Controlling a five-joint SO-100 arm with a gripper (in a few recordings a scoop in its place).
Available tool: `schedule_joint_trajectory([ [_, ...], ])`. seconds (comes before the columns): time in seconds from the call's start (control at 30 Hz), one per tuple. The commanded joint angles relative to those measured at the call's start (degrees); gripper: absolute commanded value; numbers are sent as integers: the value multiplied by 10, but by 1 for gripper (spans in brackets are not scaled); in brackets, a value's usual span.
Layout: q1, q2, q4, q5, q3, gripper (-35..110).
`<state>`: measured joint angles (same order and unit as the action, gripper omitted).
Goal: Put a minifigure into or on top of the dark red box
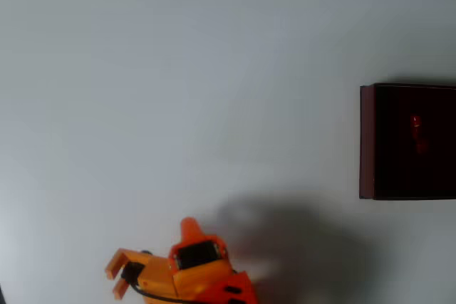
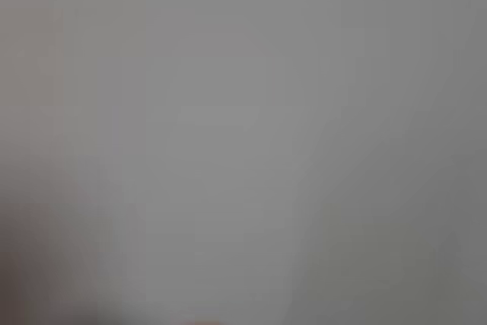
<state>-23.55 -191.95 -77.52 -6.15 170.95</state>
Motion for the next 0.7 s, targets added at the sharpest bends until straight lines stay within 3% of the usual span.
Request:
schedule_joint_trajectory([
  [0.0, -33, -3, 4, -15, 15, 0],
  [0.67, -57, -4, 4, 4, 13, 0],
])
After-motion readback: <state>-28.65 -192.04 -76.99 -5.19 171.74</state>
